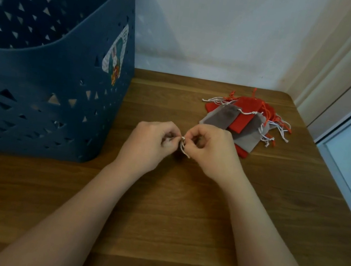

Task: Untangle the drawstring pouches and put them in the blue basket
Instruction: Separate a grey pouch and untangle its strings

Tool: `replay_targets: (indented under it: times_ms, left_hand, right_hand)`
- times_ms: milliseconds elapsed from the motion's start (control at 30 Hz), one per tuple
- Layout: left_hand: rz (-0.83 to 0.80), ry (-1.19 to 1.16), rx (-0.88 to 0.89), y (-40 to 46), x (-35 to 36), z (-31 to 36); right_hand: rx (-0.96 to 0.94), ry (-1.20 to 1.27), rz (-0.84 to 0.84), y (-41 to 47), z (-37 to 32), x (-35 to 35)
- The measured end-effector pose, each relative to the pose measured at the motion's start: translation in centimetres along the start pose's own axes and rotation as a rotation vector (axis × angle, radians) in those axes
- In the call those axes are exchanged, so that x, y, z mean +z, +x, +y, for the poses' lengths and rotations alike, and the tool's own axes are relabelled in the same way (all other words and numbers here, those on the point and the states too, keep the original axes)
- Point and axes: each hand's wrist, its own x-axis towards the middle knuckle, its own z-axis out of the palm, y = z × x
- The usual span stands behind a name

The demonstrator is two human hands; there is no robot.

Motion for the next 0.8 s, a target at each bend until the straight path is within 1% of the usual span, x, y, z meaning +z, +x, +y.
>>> replay_targets:
  times_ms: [100,167,200,300,367,433,567,667,733,800]
  left_hand:
    - [0.144,0.095,0.115,-0.2,0.3,-0.3]
    - [0.237,0.082,0.187,-0.4,0.0,-0.6]
    - [0.273,0.074,0.209,-0.5,-0.1,-0.7]
    - [0.328,0.083,0.263,-0.5,-0.1,-0.8]
    - [0.322,0.091,0.284,-0.5,0.0,-0.8]
    - [0.301,0.088,0.3,-0.5,0.0,-0.9]
    - [0.27,0.089,0.31,-0.5,-0.2,-0.9]
    - [0.236,0.052,0.268,-0.5,-0.3,-0.7]
    - [0.211,0.057,0.269,-0.5,-0.1,-0.7]
    - [0.195,0.093,0.298,-0.5,0.0,-0.7]
  right_hand:
    - [-0.053,0.013,0.05,-0.1,-0.5,0.6]
    - [-0.054,0.121,0.08,-0.1,-0.6,0.7]
    - [-0.02,0.234,0.072,-0.2,-0.7,0.6]
    - [0.179,0.695,0.003,-0.3,-1.2,0.6]
    - [0.257,0.803,-0.027,-0.2,-1.1,0.8]
    - [0.283,0.821,-0.054,-0.2,-0.9,0.8]
    - [0.283,0.754,-0.019,-0.3,-0.9,0.5]
    - [0.169,0.594,0.035,-0.2,-0.6,0.2]
    - [0.022,0.319,0.128,-0.1,-0.3,0.2]
    - [-0.137,-0.09,0.205,-0.1,-0.2,0.3]
